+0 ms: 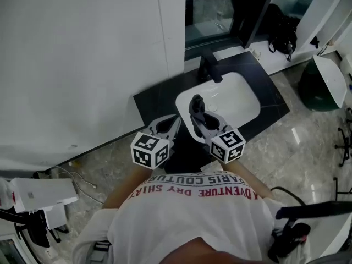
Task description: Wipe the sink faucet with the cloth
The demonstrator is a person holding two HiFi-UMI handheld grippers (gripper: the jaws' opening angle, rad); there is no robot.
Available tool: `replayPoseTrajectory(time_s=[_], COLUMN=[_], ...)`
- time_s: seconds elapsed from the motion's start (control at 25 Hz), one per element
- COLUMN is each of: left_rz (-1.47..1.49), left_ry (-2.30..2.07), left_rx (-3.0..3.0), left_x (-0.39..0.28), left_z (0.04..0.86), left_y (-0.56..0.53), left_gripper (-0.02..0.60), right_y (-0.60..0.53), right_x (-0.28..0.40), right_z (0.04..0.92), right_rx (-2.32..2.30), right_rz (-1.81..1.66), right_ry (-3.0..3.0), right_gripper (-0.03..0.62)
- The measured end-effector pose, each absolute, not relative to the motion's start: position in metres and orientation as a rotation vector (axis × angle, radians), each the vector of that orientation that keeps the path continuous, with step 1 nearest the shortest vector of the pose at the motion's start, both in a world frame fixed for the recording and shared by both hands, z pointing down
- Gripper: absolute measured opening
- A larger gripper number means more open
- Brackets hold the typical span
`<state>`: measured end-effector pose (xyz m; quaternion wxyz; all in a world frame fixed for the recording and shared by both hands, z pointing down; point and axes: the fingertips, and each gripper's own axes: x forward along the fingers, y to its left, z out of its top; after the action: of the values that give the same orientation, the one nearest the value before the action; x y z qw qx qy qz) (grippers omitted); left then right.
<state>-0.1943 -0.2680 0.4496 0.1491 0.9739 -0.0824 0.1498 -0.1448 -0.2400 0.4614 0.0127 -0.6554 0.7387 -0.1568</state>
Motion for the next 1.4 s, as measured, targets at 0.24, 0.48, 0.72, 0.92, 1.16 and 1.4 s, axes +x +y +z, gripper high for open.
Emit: replayPoseTrajectory(time_s=[0.24, 0.48, 0.72, 0.92, 1.16, 1.4], left_rz=[0.487, 0.5, 0.56, 0.56, 0.56, 0.549], left_ry=[-0.275, -0.249, -0.181, -0.118, -0.071, -0.063], left_rx=[2.807, 2.797, 2.755, 2.731, 2.712, 2.691], left_x=[-0.157, -0.143, -0.163, -0.163, -0.155, -0.153], left_z=[0.458, 0.461, 0.487, 0.502, 0.512, 0.52], left_y=[-0.293, -0.327, -0.373, -0.394, -0.406, -0.417], left_gripper=[0.0, 0.002, 0.001, 0.002, 0.001, 0.002], right_y=[-0.277, -0.32, -0.387, -0.413, -0.424, -0.429], right_x=[-0.088, -0.052, -0.023, 0.002, 0.034, 0.051], right_z=[0.488, 0.508, 0.531, 0.564, 0.618, 0.645], right_rx=[-2.072, -2.18, -2.376, -2.55, -2.684, -2.759], right_rz=[-0.543, -0.586, -0.578, -0.676, -0.954, -1.097], right_ry=[2.273, 2.249, 2.137, 2.005, 1.854, 1.797], right_gripper=[0.078, 0.079, 0.078, 0.078, 0.078, 0.078])
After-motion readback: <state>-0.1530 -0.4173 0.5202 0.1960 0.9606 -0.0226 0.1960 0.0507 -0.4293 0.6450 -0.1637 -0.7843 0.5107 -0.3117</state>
